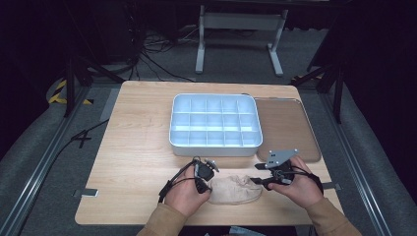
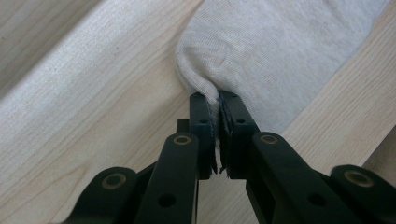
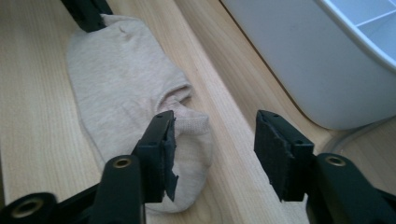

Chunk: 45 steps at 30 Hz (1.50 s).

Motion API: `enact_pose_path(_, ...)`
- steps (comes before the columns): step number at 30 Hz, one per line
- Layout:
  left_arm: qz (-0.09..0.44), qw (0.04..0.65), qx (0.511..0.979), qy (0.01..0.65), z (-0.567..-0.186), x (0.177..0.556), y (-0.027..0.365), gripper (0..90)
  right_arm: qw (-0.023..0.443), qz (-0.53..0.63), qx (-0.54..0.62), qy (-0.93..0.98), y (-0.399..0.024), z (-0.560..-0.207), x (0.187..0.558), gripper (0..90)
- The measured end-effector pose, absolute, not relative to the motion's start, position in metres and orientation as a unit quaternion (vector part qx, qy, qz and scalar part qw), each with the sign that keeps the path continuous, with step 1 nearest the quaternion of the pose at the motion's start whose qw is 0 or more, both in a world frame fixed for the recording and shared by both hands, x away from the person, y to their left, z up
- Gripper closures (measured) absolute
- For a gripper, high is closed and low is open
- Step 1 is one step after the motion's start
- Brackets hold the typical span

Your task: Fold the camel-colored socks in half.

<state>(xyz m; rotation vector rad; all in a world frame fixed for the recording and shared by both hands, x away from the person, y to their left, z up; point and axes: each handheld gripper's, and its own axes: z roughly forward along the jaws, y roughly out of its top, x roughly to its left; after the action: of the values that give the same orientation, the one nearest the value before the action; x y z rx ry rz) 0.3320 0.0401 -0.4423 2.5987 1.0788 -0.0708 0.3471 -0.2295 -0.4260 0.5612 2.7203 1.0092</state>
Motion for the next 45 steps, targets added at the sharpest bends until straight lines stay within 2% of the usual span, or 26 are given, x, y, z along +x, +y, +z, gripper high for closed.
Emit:
enact_pose_path(2,-0.025,0.163,0.911,0.378,-0.442,0.332,0.040,85.1,0.095,0.340,0.186,0.917,-0.229,-0.425,0.346,53.8)
enact_pose_path(4,-0.024,0.166,0.909,0.381,-0.440,0.332,0.041,85.2,0.078,0.342,0.191,0.917,-0.226,-0.422,0.341,68.8)
enact_pose_path(6,-0.023,0.172,0.909,0.380,-0.436,0.332,0.042,85.1,0.071,0.351,0.191,0.914,-0.220,-0.421,0.337,79.0)
enact_pose_path(11,-0.025,0.180,0.906,0.383,-0.430,0.330,0.044,85.1,0.045,0.373,0.170,0.911,-0.194,-0.432,0.325,87.7)
enact_pose_path(30,-0.029,0.200,0.900,0.387,-0.418,0.330,0.052,85.0,0.006,0.336,0.133,0.932,-0.161,-0.464,0.310,89.2)
enact_pose_path(45,-0.032,0.206,0.900,0.383,-0.413,0.329,0.053,84.7,0.016,0.333,0.128,0.934,-0.161,-0.464,0.309,89.3)
